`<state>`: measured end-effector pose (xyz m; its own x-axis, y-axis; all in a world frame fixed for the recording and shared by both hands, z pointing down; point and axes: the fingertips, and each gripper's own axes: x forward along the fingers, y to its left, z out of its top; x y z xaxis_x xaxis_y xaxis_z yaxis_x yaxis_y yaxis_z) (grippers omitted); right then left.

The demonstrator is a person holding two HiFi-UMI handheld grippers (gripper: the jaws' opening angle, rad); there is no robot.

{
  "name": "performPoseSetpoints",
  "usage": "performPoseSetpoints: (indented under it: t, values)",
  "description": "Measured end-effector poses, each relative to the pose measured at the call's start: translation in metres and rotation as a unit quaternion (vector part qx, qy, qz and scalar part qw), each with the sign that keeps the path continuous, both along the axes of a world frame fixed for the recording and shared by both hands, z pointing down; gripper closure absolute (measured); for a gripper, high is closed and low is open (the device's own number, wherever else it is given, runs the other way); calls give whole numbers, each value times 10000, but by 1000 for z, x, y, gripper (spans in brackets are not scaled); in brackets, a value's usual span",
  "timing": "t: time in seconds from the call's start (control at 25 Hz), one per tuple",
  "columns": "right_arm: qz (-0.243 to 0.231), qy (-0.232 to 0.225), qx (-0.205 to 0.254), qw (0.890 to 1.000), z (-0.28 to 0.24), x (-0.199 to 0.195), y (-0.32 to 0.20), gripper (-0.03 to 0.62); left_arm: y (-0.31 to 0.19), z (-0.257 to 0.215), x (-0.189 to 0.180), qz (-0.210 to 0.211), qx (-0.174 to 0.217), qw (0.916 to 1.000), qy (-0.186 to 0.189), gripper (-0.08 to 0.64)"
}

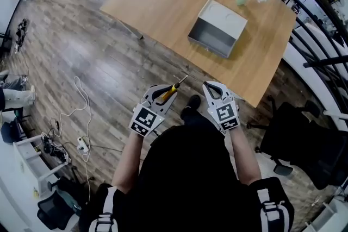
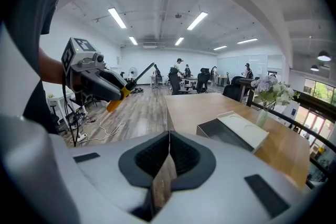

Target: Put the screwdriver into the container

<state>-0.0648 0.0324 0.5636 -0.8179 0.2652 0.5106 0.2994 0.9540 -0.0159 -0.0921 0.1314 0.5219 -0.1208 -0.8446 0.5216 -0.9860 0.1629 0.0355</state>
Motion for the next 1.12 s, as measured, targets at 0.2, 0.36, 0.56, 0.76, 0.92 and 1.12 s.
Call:
performPoseSetpoints:
  t: [0.2, 0.36, 0.56, 0.76, 0.92, 1.12]
  values:
    - [118, -53, -211, 9997, -1, -23, -25, 568, -28, -10, -22, -76, 188, 9998, -62, 474]
    - [12, -216, -170, 9996, -12, -43, -33, 568, -37, -18, -39, -155, 196, 9995, -169, 474]
    - [16, -295, -156, 9994, -11, -60, -50, 568, -45, -23, -56, -195, 94, 9992, -322, 474]
    - [52, -300, -165, 9994, -11, -63, -58, 568, -54, -24, -63, -155, 19, 9992, -371, 474]
    - [272, -263, -217, 9990, -6, -46, -71, 568, -67, -19, -59, 22, -104, 9993, -368, 474]
    - [725, -242, -304, 9966, -1, -32, -84, 568, -82, -28, -66, 296, -55, 9990, -339, 474]
